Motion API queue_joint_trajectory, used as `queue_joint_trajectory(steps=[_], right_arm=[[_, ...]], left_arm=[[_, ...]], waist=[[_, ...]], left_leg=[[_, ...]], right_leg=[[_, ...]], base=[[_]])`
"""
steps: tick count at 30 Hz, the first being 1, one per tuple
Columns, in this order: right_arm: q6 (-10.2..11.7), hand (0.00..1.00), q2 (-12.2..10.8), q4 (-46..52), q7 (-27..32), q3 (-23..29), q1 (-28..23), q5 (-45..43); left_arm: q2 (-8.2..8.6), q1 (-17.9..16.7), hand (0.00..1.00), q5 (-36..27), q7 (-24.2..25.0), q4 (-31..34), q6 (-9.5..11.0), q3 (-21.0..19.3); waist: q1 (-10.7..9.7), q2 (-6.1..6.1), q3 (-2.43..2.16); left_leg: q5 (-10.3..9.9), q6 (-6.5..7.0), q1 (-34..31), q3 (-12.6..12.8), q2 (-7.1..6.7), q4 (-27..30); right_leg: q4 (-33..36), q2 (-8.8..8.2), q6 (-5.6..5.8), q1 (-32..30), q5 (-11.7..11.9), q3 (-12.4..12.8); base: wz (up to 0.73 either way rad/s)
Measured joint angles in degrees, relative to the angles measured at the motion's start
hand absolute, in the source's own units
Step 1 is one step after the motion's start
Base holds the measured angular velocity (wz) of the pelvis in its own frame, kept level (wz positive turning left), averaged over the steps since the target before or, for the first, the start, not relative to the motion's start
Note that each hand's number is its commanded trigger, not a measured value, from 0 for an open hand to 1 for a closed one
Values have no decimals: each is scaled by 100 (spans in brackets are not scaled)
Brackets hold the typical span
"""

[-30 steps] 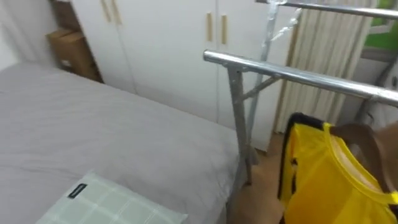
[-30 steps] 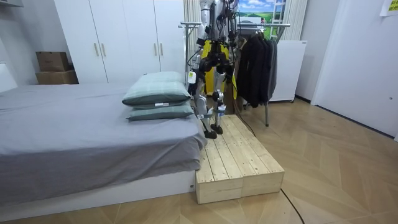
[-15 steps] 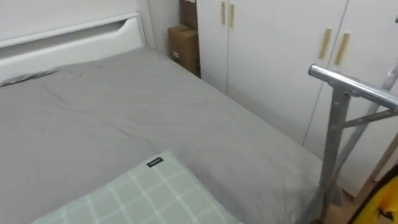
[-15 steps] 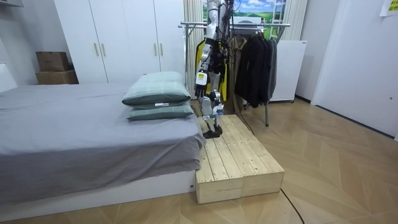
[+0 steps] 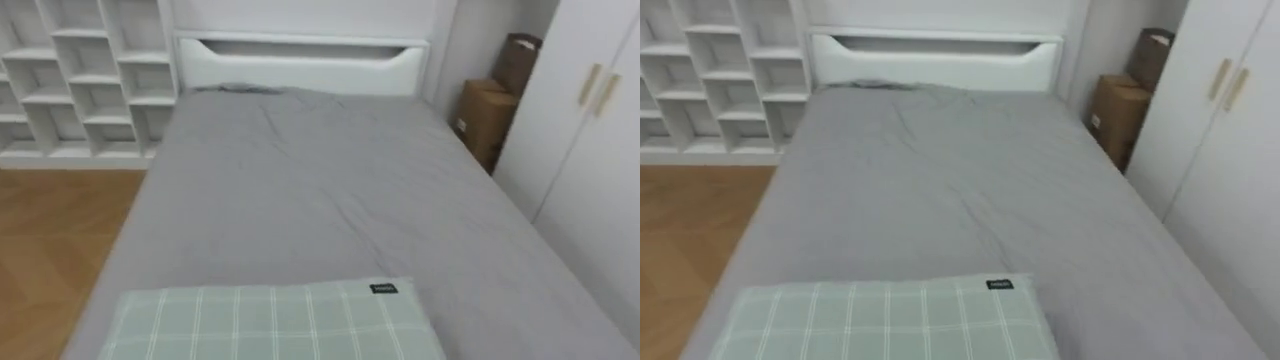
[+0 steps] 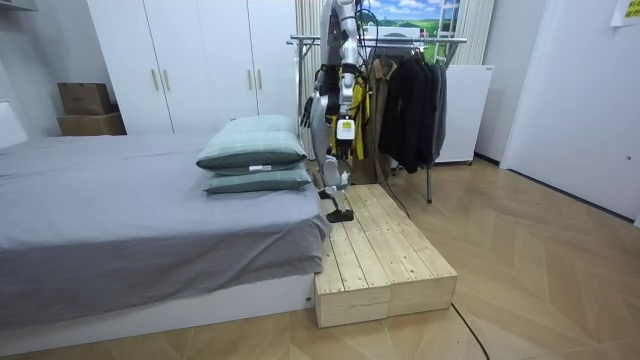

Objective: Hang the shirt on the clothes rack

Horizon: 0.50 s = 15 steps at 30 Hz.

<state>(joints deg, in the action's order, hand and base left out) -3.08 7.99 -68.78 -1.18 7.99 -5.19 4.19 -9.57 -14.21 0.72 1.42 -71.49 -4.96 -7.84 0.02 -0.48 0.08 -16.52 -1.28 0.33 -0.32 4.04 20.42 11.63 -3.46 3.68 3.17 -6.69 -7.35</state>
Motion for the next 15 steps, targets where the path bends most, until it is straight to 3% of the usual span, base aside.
queue_joint_trajectory(steps=[5, 7, 8, 11, 15], right_arm=[[-21, 0, 83, -4, -251, -252, 10, 135], [-17, 0, 84, -12, -346, -332, 14, 139], [-17, 0, 80, -20, -377, -338, 16, 138], [6, 0, 50, -71, -440, -344, 4, 126], [64, 0, 9, -185, -463, -331, -49, 318]], left_arm=[[18, -67, 0, -2, 1, 1, -103, -238], [19, -25, 0, 9, 1, 5, -106, -275], [25, -12, 0, 22, 1, 13, -102, -276], [107, 143, 0, 376, 0, 73, -89, -286], [161, 205, 0, 599, -36, 465, -99, -149]], waist=[[167, -20, -6], [171, -42, 31], [172, -26, 25], [144, -58, 38], [-8, -107, 46]], left_leg=[[98, -142, 92, -91, 108, -294], [110, -180, 97, -182, 114, -289], [112, -186, 102, -196, 118, -278], [92, -222, -21, -222, 118, -142], [108, -256, -178, -19, 142, -53]], right_leg=[[4, 90, -146, 1, -227, -131], [5, 94, -164, 99, -330, -293], [4, 93, -166, 128, -353, -338], [-7, 75, -177, 248, -466, -648], [-127, 48, -169, 367, -567, -1160]], base=[[14], [34], [42], [52], [62]])
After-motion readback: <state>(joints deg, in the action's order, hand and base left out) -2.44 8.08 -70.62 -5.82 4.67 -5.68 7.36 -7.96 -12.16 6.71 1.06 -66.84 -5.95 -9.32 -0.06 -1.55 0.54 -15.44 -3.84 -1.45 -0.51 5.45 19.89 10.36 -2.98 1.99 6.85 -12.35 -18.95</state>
